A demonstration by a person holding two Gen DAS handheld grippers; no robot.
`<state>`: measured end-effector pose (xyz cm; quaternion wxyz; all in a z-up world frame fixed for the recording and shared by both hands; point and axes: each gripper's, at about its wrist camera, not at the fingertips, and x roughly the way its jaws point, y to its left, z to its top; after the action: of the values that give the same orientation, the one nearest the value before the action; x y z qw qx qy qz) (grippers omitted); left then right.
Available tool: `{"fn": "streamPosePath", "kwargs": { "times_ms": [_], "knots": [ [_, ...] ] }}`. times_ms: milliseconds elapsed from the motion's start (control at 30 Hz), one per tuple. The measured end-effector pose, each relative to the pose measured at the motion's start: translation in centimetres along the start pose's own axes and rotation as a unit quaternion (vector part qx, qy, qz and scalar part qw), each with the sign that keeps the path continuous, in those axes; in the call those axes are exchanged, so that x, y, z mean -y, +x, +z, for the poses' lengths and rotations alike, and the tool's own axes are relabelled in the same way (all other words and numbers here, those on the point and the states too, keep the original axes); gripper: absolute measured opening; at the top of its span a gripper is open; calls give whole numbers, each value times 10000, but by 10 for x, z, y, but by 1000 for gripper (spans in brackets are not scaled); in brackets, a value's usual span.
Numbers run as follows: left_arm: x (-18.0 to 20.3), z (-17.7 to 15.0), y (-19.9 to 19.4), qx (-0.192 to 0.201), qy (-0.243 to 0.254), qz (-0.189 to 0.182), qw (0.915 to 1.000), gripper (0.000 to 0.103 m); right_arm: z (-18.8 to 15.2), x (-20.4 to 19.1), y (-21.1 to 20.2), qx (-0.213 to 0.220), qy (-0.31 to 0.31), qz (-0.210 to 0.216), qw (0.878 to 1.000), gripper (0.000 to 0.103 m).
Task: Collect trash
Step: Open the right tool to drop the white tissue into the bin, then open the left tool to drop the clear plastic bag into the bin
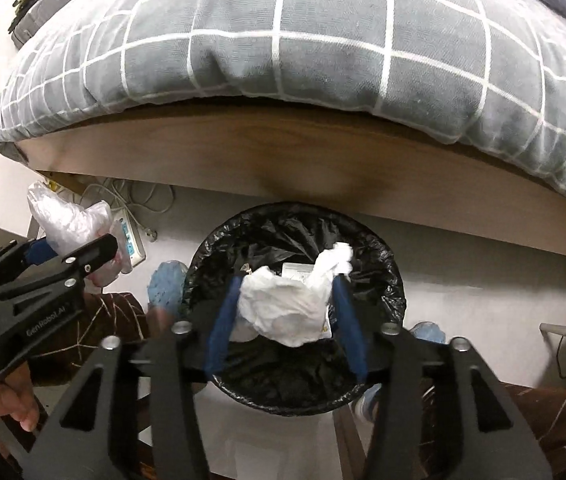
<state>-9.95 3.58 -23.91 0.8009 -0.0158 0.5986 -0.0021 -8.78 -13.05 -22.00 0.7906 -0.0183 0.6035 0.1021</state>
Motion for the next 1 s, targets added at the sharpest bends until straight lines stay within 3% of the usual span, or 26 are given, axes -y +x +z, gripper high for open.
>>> {"fn": "streamPosePath", "kwargs": {
  "times_ms": [367,667,1000],
  "knots": [
    [34,5,-10,29,287,-120,9995,54,-8,37,-22,369,433,-219,9981,81],
    [72,5,-17,69,562,-259,9981,54,-17,71,-46,715,715,-480,9937,89],
    [102,0,-18,73,845,-390,9956,54,-15,99,-64,949,952,-824,9875,89]
  ]
}}
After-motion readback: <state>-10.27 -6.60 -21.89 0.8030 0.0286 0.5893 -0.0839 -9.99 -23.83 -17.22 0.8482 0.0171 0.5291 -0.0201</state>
